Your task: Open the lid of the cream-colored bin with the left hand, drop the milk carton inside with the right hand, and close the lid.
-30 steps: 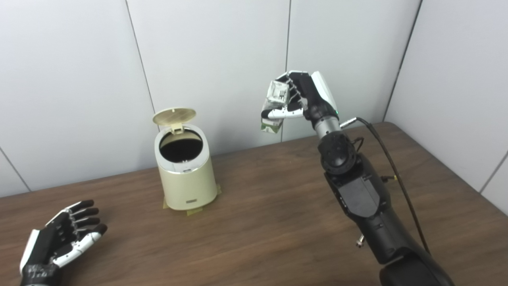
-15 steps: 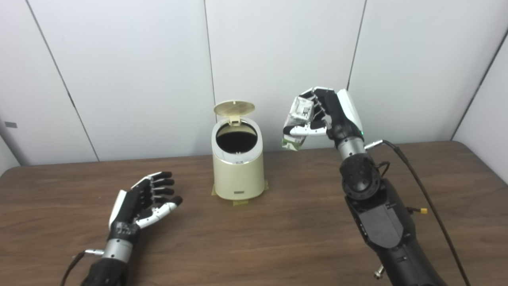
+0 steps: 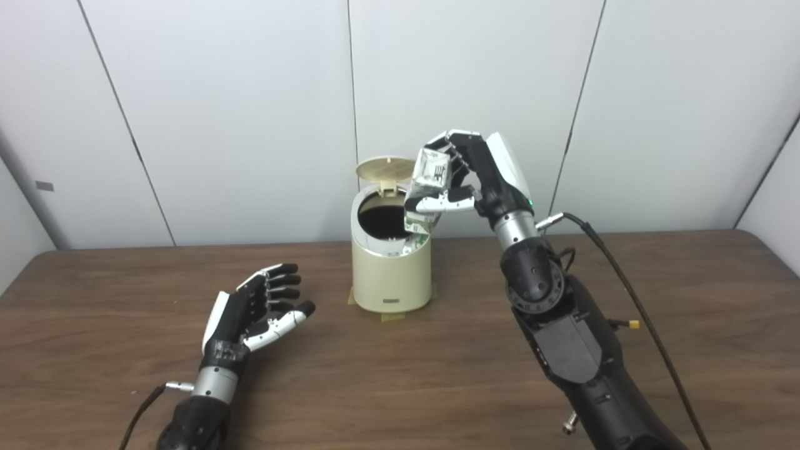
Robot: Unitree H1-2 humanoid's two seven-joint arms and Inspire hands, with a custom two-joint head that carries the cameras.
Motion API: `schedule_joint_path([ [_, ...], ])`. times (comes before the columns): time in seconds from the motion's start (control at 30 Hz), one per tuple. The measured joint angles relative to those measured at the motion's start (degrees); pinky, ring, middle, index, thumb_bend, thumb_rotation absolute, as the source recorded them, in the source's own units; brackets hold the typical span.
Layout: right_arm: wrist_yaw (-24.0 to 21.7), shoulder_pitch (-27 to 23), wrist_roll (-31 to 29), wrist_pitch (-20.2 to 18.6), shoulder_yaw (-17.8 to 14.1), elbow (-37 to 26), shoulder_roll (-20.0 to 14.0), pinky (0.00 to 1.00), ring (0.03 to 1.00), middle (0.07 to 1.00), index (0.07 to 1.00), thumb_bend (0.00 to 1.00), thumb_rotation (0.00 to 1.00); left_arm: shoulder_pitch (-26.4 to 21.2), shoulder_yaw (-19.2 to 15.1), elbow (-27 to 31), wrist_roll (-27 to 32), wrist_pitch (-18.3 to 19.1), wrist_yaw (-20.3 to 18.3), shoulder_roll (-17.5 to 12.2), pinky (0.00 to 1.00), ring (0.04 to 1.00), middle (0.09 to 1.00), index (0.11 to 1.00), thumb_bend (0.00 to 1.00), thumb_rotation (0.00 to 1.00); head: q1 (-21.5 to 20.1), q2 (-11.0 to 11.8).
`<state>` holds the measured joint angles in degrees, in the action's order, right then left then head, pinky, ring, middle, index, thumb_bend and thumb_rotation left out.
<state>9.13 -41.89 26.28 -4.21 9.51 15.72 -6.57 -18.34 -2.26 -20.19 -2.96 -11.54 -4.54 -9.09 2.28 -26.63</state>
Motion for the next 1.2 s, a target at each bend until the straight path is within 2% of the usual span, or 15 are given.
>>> schedule_joint_path([
  [0.27,-0.32,-0.47,1.34,-0.28,0.33,-0.02,1.60,0.29,0.340,0.432,0.528,0.52,0.00,-0.82,0.49,-1.18,-0.04,-1.10,0.06,0.13,0.61,0.673,0.727,0.756,0.74,0.23,0.26,-0.18],
  [0.37,-0.53,-0.98,1.47,-0.09,0.69,0.66,1.86,0.29,0.340,0.429,0.528,0.52,0.00,-0.83,0.45,-1.14,-0.03,-1.07,0.11,0.29,0.61,0.673,0.729,0.752,0.74,0.21,0.44,-0.35],
  [0.73,0.82,-2.36,2.76,3.12,2.18,5.84,2.39,0.32,0.365,0.440,0.519,0.53,0.00,-0.62,0.33,-0.44,0.09,-0.83,0.19,1.08,0.60,0.683,0.737,0.750,0.72,0.19,0.97,-0.97],
  [1.2,6.79,-5.41,6.03,11.84,4.61,16.21,1.80,0.33,0.375,0.448,0.519,0.53,0.00,0.39,0.48,1.13,-0.04,-0.58,0.49,1.33,0.61,0.675,0.729,0.744,0.74,0.19,1.32,-1.67],
])
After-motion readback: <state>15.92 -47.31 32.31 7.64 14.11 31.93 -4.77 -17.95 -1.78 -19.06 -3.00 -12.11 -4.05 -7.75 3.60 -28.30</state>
